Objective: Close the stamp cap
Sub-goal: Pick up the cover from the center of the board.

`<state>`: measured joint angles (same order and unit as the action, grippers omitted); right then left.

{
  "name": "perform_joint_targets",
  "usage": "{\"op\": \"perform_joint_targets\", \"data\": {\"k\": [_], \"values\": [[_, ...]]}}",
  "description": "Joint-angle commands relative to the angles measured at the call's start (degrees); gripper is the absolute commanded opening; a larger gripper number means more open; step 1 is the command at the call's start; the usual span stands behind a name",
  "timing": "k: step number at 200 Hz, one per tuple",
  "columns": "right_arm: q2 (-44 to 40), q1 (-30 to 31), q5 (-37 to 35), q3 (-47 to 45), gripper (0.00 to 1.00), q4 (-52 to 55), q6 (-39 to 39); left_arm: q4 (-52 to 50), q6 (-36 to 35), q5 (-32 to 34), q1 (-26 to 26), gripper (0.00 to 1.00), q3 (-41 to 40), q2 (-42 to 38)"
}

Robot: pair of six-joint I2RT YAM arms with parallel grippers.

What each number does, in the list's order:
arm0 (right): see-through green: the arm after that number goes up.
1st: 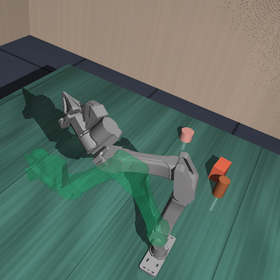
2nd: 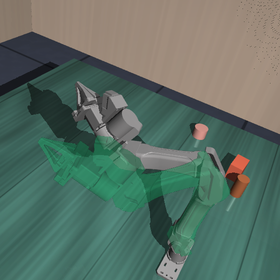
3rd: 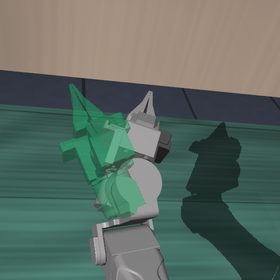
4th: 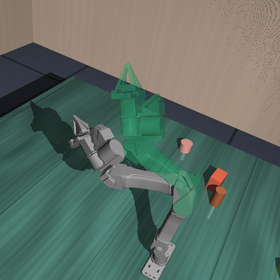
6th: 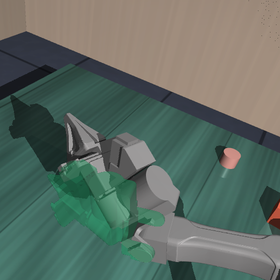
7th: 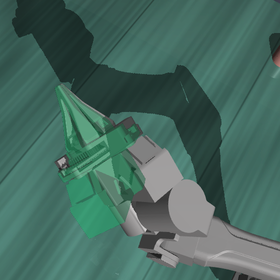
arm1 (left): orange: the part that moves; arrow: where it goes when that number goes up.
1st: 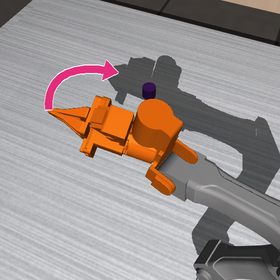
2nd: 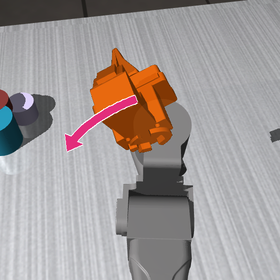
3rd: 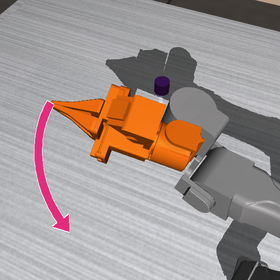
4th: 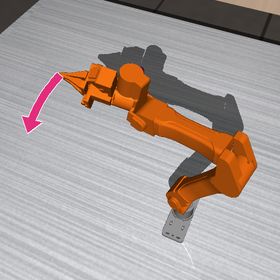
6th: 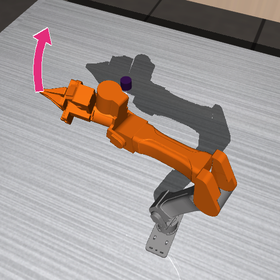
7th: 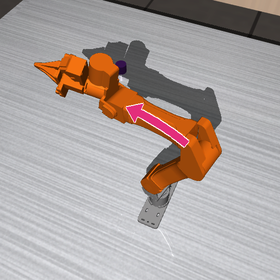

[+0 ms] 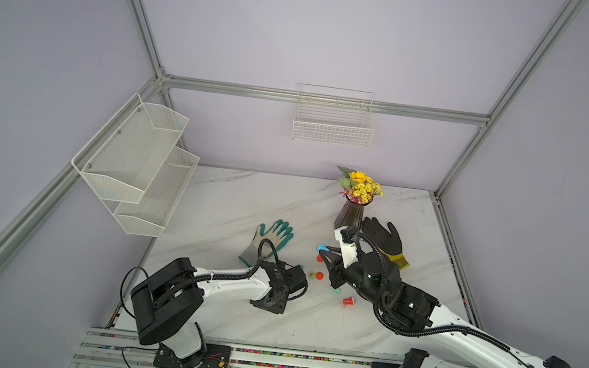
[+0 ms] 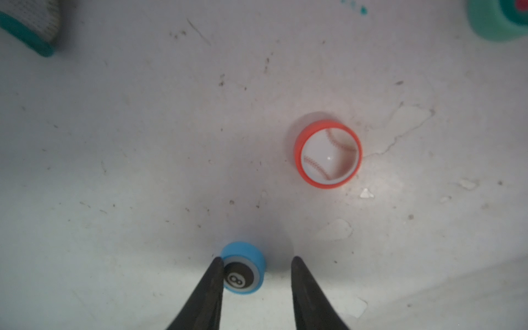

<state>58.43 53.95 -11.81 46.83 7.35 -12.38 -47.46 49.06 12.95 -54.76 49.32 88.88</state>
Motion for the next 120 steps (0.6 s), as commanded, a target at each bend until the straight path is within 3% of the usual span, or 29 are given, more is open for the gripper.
{"op": "perform_joint_targets", "data": {"k": [1,63,120], "values": [[0.4,0.2,0.5,1.8,0.00,0.1,-0.6,0.7,1.9,2.2,0.3,0.39,-1.7,-1.5],[0.5,0.2,0.9,2.1,0.00,0.2,-0.8,9.8,3.8,-4.3,2.9,0.39,-9.6,-4.7],[1.0,0.1,1.3,2.4,0.00,0.3,-1.1,11.2,3.7,-4.4,4.5,0.38,-12.4,-6.3]]}}
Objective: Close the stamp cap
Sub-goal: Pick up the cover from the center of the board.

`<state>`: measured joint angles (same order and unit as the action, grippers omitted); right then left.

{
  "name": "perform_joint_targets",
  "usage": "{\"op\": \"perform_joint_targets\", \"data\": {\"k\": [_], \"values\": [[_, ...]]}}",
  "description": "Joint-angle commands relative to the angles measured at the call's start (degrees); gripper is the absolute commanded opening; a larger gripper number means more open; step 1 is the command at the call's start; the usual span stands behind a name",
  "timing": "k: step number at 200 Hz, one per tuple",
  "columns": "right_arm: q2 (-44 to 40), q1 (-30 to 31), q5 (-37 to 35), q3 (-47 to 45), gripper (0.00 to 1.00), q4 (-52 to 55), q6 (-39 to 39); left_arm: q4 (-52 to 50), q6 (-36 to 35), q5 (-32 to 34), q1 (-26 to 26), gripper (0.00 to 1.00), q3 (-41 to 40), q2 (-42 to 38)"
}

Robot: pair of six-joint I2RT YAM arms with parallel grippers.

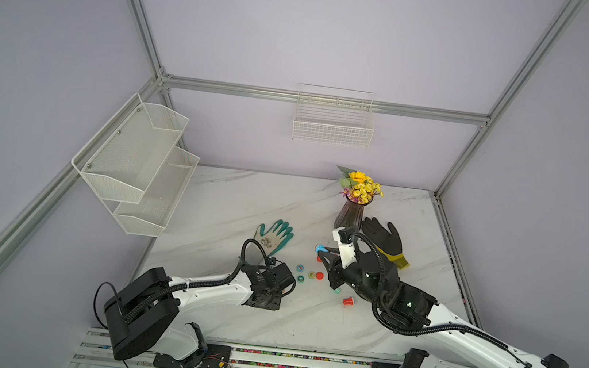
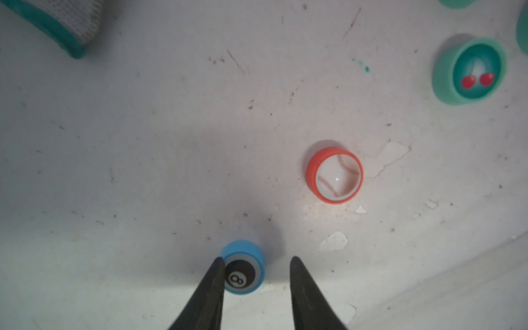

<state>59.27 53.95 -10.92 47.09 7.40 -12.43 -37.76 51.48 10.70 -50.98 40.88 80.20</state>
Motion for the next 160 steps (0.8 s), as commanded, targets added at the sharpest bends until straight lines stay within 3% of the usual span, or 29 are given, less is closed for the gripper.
{"op": "perform_joint_targets", "data": {"k": [1,32,78,160], "values": [[0.2,0.1,0.4,2.1,0.00,0.2,-1.0,1.5,1.3,-2.2,0.8,0.38,-4.0,2.3],[0.4,0.1,0.7,2.3,0.00,0.3,-1.3,1.5,0.8,-2.0,1.0,0.37,-4.1,-0.3],[0.6,0.1,0.7,2.8,0.00,0.5,-1.0,-5.7,-2.1,1.1,0.8,0.37,3.7,-4.4],[1.2,0.1,1.1,3.0,0.00,0.5,-0.9,-7.8,-2.5,0.5,0.7,0.38,5.2,2.4]]}}
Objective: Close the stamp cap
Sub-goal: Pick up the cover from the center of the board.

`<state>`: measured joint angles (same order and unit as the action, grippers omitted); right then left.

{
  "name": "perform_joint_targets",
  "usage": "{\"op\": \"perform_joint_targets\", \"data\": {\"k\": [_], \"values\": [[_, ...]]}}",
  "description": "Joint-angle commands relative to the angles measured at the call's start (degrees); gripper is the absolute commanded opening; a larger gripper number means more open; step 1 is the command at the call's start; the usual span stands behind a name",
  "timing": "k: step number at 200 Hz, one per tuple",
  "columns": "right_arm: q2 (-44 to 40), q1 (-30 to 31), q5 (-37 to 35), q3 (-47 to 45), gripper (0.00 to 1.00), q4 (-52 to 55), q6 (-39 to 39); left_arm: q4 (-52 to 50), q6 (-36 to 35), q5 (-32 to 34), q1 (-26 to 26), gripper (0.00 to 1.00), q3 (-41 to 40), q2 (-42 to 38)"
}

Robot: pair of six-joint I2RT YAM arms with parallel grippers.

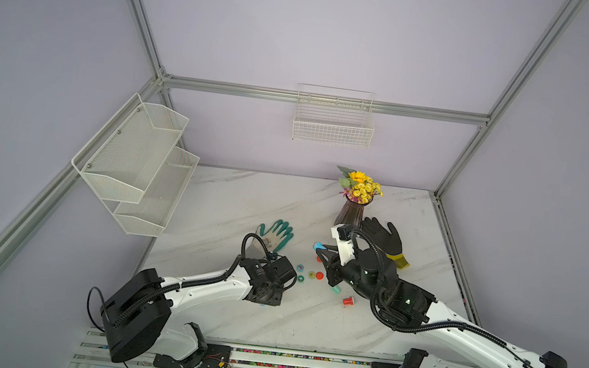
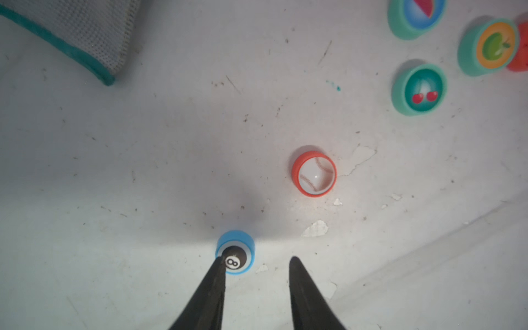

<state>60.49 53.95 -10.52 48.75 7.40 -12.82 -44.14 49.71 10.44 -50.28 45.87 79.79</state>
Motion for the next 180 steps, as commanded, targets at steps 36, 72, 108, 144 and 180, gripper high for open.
{"op": "perform_joint_targets", "data": {"k": [36,72,108,144,180], "values": [[-0.1,0.1,0.7,1.3,0.00,0.5,-0.3,-0.9,-0.7,0.3,-0.2,0.38,0.4,5.2],[0.0,0.1,0.6,1.3,0.00,0.5,-0.3,-0.5,-0.7,0.3,-0.3,0.39,0.2,5.9],[0.1,0.1,0.8,1.5,0.00,0.5,0.1,-1.9,-0.8,0.5,-0.3,0.39,1.8,5.0],[0.1,0.2,0.5,1.3,0.00,0.5,0.2,-3.6,-0.9,1.0,-0.8,0.40,4.2,4.2],[-0.1,0.2,0.6,1.2,0.00,0.6,0.1,-3.7,-0.7,0.8,-1.2,0.40,4.2,5.4]]}}
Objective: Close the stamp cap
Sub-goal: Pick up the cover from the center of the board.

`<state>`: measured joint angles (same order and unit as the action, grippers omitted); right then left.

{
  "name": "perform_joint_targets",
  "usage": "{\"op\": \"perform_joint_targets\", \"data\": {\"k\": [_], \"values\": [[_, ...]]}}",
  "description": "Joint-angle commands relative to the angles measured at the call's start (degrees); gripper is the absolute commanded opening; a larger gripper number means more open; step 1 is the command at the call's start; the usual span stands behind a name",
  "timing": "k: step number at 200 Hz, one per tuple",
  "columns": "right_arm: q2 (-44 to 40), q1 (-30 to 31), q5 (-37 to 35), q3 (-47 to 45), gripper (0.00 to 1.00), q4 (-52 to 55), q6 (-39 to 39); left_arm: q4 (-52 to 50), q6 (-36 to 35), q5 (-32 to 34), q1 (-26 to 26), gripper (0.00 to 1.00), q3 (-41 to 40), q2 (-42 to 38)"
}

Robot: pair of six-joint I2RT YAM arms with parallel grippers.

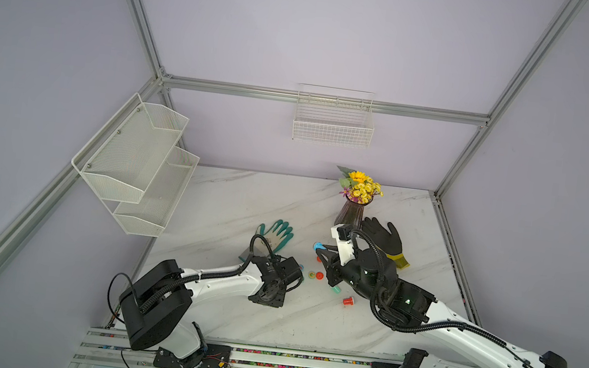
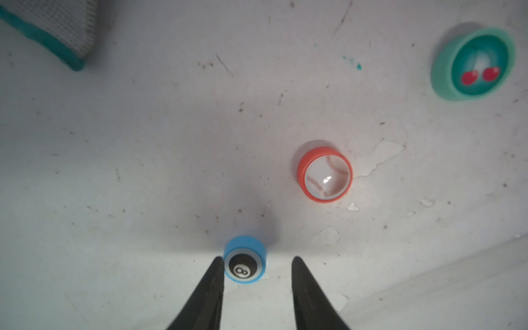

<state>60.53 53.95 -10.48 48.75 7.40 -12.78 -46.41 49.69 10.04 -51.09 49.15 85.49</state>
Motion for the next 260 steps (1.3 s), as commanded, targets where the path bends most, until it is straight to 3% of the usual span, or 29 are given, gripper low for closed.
{"op": "perform_joint_targets", "data": {"k": [1,206,260], "values": [[-0.2,0.2,0.6,1.2,0.00,0.6,0.0,-1.4,-0.6,1.2,-0.4,0.40,0.9,-0.3],[-0.5,0.1,0.6,0.8,0.00,0.7,-0.2,1.6,0.7,1.2,-0.6,0.39,-2.7,3.4],[-0.4,0.1,0.6,1.0,0.00,0.7,-0.2,1.0,1.0,3.5,-0.7,0.37,-2.9,-1.4]]}}
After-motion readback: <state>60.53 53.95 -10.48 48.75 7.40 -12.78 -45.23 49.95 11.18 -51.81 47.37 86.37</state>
